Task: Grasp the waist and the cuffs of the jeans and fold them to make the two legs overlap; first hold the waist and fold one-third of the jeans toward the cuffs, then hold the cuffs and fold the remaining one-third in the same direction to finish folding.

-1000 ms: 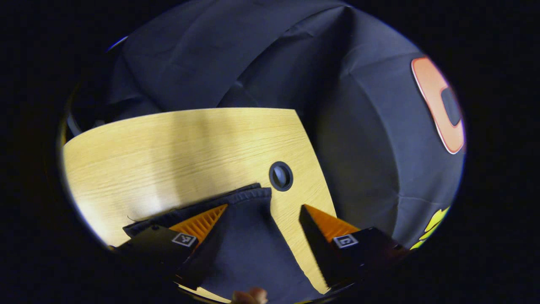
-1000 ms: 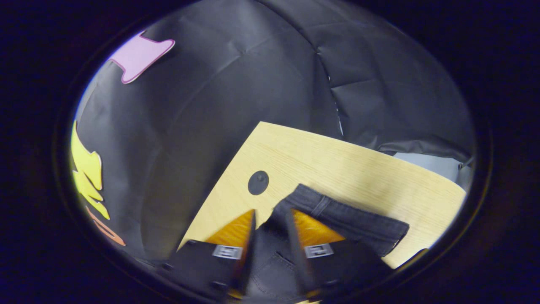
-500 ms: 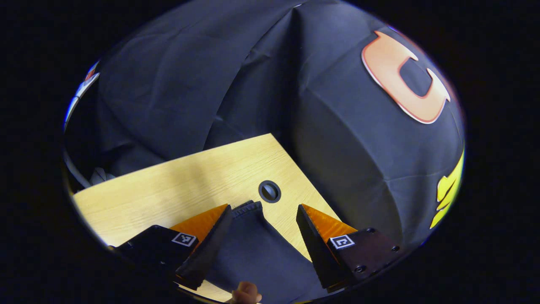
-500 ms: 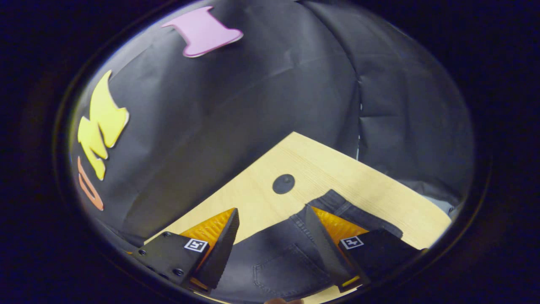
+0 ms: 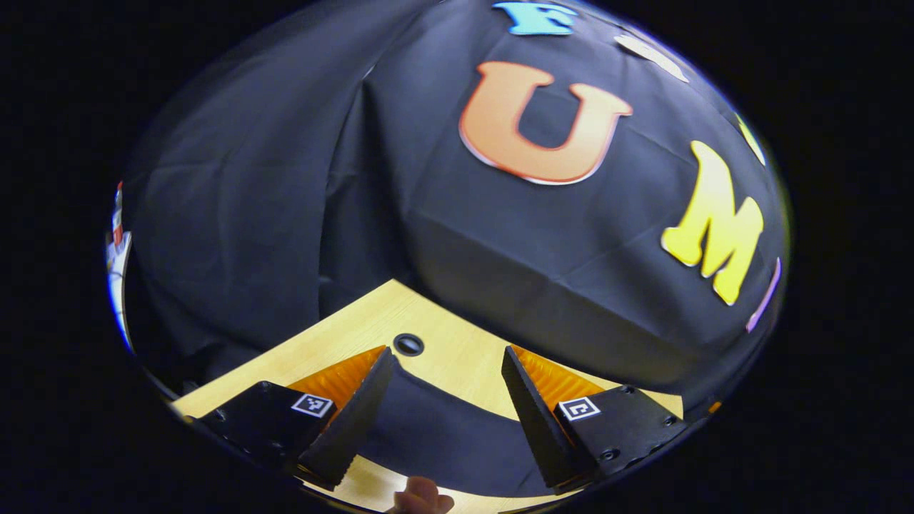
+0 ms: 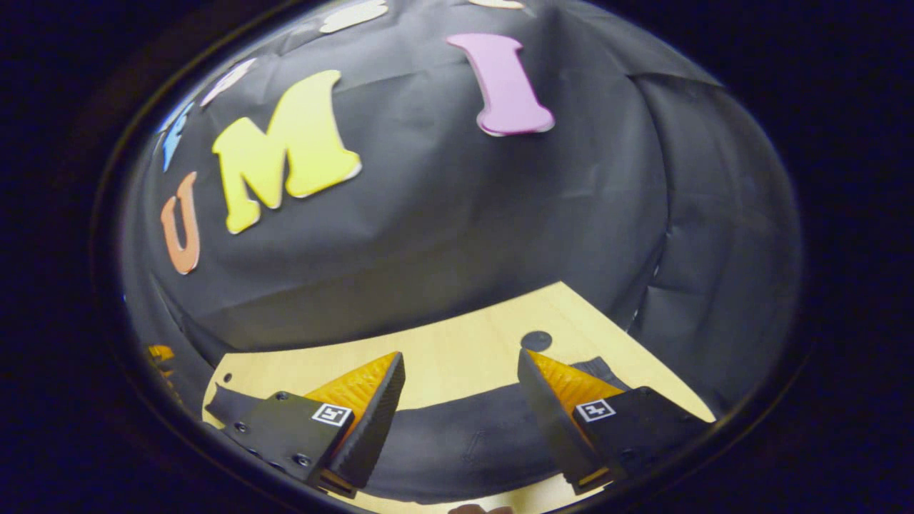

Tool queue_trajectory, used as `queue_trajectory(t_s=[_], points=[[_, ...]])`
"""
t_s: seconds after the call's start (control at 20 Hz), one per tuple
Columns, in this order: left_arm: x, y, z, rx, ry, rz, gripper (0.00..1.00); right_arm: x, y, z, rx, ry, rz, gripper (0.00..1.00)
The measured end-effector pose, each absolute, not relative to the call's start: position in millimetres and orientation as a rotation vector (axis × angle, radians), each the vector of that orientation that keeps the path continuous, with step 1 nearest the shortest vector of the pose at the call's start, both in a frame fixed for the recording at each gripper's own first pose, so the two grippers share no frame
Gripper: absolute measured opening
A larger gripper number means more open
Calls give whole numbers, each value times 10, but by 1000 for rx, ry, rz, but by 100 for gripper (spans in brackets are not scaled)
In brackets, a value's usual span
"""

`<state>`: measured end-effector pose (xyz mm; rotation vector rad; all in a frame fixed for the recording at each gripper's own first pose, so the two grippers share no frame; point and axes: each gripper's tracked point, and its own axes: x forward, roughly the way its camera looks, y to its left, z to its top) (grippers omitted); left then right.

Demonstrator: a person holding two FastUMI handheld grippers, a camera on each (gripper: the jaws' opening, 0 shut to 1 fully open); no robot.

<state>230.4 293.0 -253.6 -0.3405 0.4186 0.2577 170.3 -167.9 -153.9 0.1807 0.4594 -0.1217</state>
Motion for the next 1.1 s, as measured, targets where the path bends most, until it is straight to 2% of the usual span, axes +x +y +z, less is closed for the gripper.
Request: queue_trajectory(t_s=[0.2,0.25,0.3,0.4,0.5,0.55,0.65,0.7,0.75,1.05,1.1], points=[[2315,2916,-2273,-193,298,151,98,1520,-1281,-1090,137,370,-36,97],[2329,2912,-2227,-183,279,131,98,1456,-1209,-983,124,349,-19,91],[2344,2920,-2199,-175,259,113,99,1401,-1130,-874,113,331,0,97],[2363,2946,-2190,-156,227,93,99,1283,-969,-697,86,296,33,100],[2282,2867,-2134,-137,206,73,98,1119,-862,-540,51,268,57,91],[2252,2834,-2116,-134,201,67,100,1052,-832,-479,40,254,65,91],[2030,2675,-2006,-120,192,48,98,904,-730,-389,26,230,94,98],[1949,2608,-1980,-106,189,45,99,859,-725,-372,21,228,98,92],[1899,2496,-1964,-90,187,38,100,796,-705,-354,18,223,104,98],[1522,2053,-1940,-65,177,-3,100,404,-575,-279,-6,191,124,98],[1483,1992,-1958,-63,179,-6,94,350,-568,-292,0,189,127,98]])
